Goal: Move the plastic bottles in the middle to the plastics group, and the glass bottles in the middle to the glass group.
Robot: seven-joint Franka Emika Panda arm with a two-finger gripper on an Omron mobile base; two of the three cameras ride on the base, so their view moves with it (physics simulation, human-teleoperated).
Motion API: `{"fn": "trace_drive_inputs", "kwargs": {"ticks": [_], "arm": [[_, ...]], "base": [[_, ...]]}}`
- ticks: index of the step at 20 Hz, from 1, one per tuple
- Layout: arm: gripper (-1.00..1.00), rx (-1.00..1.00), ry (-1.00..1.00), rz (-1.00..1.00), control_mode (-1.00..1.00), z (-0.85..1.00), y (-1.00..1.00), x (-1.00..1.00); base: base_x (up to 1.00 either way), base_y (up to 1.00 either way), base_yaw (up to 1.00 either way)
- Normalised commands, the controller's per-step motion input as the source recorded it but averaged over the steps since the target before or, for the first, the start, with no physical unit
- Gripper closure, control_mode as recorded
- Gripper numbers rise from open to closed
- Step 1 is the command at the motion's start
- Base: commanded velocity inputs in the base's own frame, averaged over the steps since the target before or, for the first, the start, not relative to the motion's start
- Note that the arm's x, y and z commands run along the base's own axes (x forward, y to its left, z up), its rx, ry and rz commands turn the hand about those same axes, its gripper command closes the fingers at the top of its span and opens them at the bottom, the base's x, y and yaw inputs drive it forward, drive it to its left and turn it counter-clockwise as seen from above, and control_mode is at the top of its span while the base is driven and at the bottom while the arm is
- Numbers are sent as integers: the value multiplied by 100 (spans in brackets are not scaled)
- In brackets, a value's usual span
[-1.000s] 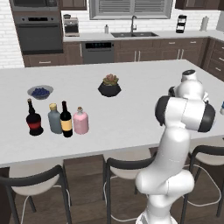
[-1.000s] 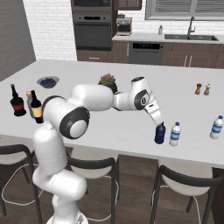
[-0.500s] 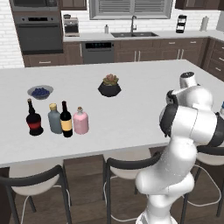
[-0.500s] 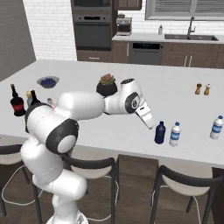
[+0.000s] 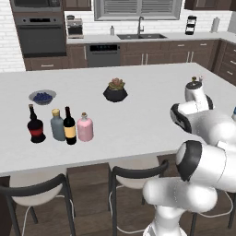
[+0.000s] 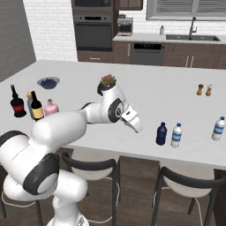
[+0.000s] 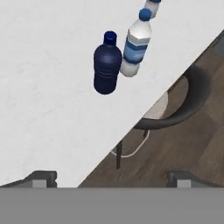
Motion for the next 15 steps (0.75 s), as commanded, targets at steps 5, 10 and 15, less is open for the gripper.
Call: {"fn": "trace_drive_inputs", "kwargs": {"ticks": [5, 10, 15], "arm": [[-100, -23, -5, 42, -100, 76, 69, -34], [-100, -20, 0, 33, -100, 97, 55, -44], [-100, -2, -2, 25, -100, 41, 27, -69]], "base": [[0, 0, 0], [0, 0, 0], [0, 0, 0]]}}
